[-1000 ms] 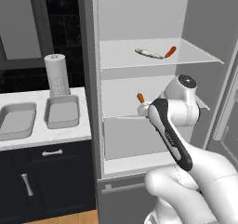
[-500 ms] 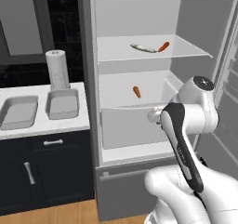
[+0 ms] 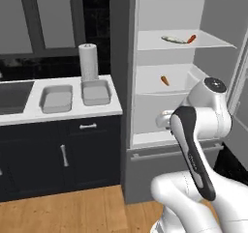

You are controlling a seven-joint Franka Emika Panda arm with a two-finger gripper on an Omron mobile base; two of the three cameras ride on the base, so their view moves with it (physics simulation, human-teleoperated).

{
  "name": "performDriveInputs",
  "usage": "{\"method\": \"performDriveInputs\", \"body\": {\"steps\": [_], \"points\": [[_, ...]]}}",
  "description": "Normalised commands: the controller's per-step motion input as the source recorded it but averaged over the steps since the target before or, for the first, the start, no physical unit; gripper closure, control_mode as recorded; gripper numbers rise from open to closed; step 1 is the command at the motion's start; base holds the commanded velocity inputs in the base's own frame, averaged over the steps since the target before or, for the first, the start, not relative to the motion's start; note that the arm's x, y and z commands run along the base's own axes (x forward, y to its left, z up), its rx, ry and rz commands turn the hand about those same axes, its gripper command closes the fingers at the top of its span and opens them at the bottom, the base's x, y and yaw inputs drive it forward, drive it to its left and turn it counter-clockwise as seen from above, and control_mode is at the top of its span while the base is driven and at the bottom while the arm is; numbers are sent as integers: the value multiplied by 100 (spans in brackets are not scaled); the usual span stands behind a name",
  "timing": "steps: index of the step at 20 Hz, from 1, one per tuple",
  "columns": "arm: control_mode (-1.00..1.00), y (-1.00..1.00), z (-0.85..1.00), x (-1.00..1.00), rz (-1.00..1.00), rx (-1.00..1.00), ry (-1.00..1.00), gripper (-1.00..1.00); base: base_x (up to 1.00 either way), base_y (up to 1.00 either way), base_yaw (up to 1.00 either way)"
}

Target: Place one carrot and one fish in each tupperware on the nearby counter, to pack two identical lunches.

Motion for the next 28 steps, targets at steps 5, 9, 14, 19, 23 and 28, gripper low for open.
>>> {"method": "performDriveInputs", "body": {"steps": [5,9,14,19,23,28], "points": [[100,0,0,0,0,0,0,100,82,100,0],[100,0,0,0,0,0,0,100,100,100,-1],[100,0,0,0,0,0,0,100,100,96,-6],[-100,4,-7,20,-1,0,0,100,80,37,-5],[-100,0,-41,90,-3,0,0,100,0,0,0],[-100,0,-63,49,-1,0,3,100,0,0,0]]}}
